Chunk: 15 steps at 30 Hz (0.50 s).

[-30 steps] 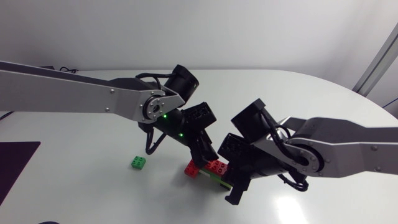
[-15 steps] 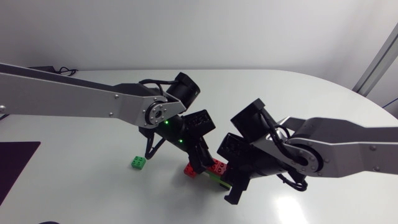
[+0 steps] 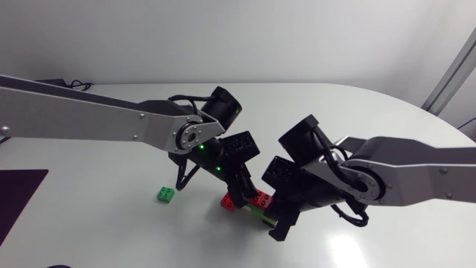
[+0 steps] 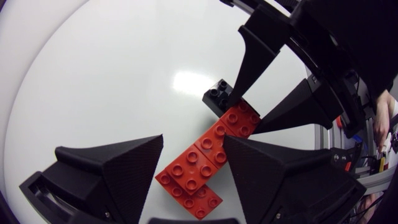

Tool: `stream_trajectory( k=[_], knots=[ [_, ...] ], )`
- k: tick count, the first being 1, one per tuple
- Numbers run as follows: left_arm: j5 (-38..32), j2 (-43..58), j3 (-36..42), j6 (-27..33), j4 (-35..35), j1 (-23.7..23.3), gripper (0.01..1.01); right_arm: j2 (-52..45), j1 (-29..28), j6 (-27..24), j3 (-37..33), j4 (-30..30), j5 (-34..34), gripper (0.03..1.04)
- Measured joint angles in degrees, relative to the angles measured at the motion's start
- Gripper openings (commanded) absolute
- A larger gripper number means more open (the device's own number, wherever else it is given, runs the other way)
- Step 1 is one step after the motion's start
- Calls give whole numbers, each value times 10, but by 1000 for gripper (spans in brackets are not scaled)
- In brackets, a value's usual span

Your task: Separate the duplo bricks

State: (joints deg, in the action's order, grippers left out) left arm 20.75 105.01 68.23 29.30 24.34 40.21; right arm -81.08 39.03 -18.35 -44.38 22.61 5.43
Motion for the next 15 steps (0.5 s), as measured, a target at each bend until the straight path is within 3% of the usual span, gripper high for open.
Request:
stream_trajectory(
  k=[15],
  knots=[
    [2,1,0,2,-2,0,679,-7,-26,18,-16,28,49,225]
  ],
)
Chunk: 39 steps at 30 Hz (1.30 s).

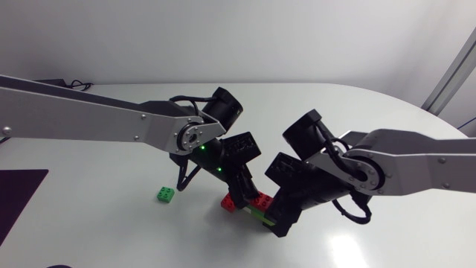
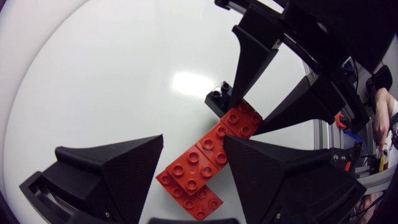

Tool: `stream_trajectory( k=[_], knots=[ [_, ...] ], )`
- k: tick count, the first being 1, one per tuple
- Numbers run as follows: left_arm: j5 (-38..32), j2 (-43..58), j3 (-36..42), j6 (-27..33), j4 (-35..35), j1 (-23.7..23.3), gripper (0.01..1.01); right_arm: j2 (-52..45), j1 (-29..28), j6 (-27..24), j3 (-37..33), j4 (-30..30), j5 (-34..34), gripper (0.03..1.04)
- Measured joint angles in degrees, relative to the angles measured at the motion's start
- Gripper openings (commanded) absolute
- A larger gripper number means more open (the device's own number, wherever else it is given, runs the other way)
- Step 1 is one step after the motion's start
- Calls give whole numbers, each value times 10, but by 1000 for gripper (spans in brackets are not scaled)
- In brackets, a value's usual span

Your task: Separate the duplo bricks

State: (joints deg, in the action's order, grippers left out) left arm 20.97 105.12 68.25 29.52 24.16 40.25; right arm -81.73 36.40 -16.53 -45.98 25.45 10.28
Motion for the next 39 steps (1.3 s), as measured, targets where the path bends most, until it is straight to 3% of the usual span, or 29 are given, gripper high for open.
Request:
stream_trajectory(
  k=[14,20,23,29,39],
  knots=[
    [1,2,0,4,-2,0,679,19,-24,7,-8,3,-13,225],
    [0,3,2,4,-2,0,680,76,-96,1,-16,1,-12,225],
    [0,3,2,4,-2,0,680,85,-165,-17,-18,-6,-1,226],
    [0,3,3,5,-1,1,682,51,-257,-41,36,-95,5,230],
    [-3,3,7,4,6,3,700,-41,-278,-41,115,-202,5,233]
  ],
)
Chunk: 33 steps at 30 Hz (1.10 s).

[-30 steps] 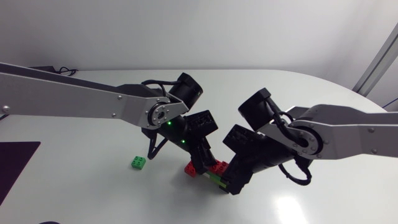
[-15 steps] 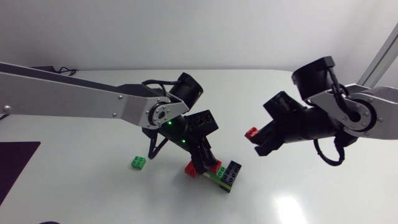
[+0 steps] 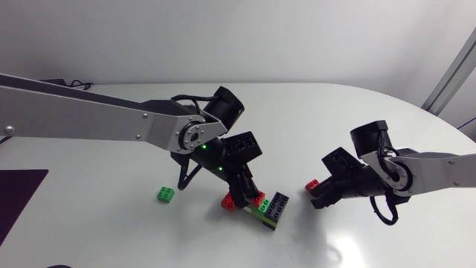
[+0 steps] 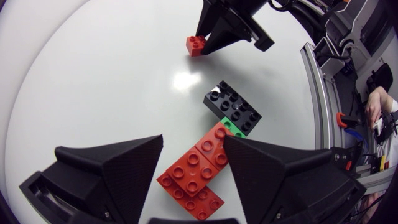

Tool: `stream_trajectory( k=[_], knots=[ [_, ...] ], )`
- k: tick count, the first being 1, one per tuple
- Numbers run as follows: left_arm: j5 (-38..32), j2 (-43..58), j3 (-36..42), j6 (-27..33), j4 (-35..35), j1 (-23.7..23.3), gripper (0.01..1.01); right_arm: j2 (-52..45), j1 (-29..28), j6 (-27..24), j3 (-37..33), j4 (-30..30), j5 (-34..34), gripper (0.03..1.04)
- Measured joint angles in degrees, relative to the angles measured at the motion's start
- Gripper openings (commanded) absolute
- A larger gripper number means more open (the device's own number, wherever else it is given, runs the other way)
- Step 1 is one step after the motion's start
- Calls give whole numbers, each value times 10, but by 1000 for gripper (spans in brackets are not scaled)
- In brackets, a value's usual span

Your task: Separate the duplo bricks

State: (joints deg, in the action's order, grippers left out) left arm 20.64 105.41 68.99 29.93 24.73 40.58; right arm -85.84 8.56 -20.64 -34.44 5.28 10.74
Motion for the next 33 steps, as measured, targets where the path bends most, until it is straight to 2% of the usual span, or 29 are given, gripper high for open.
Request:
stream_trajectory(
  k=[3,6,10,12,14,15,16,20,27,33],
  knots=[
    [-1,0,0,0,1,0,702,-11,0,0,5,-12,0,248],
    [-1,-1,0,0,4,0,728,-19,0,0,6,-15,0,349],
    [-1,-3,0,0,10,0,728,-31,0,0,6,-30,-2,382],
    [-2,-5,0,0,12,0,730,-32,1,0,7,-33,-3,548],
    [-2,-7,0,0,17,-1,767,-32,1,0,7,-33,-5,846],
    [-4,-9,0,0,21,-1,774,-32,1,0,7,-33,-6,949],
    [-6,-11,0,0,25,-2,774,-32,1,0,7,-31,-7,989],
    [-12,-18,0,0,40,-12,774,-25,3,0,7,-7,-11,992],
    [-14,-41,0,0,50,-41,774,66,26,2,4,39,-14,993],
    [-14,-44,0,0,50,-49,774,129,118,37,-3,74,-43,992]
  ],
)
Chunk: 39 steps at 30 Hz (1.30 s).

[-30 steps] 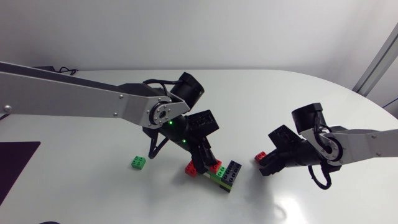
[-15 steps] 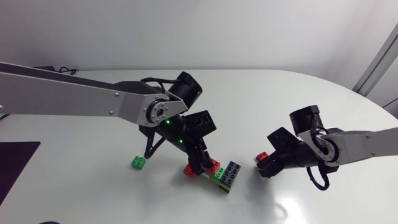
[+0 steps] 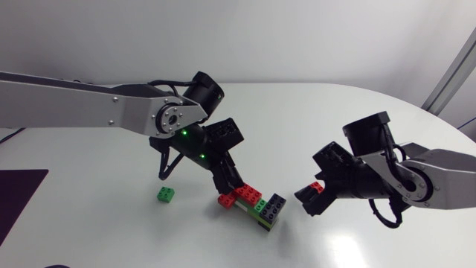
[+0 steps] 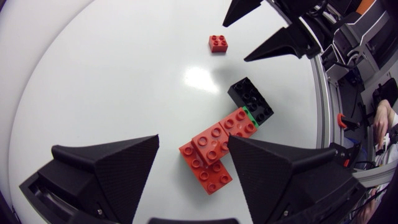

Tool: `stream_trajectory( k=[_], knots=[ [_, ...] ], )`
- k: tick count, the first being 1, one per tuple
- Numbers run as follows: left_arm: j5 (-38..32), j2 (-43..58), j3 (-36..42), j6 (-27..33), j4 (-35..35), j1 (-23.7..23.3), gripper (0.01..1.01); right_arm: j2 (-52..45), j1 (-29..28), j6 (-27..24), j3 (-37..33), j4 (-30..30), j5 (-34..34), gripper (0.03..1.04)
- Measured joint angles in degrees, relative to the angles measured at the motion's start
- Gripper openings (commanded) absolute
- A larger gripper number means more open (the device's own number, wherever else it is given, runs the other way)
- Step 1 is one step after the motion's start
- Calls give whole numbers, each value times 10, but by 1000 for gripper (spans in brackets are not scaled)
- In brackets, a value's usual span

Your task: Separate the duplo bricks

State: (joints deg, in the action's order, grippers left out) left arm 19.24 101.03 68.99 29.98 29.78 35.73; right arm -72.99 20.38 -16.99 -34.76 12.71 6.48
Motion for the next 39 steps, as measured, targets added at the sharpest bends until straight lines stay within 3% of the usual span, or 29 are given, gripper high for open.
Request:
stream_trajectory(
  k=[9,18,33,39],
  knots=[
    [-1,15,0,10,0,0,774,7,131,66,-29,9,-46,992],
    [-4,26,0,15,-16,0,774,-22,198,102,-69,8,-66,993],
    [-4,27,0,17,-22,0,774,-104,236,115,-75,-34,-84,990],
    [-4,27,0,19,-22,0,774,-108,236,117,-75,-41,-85,823]
  ],
)
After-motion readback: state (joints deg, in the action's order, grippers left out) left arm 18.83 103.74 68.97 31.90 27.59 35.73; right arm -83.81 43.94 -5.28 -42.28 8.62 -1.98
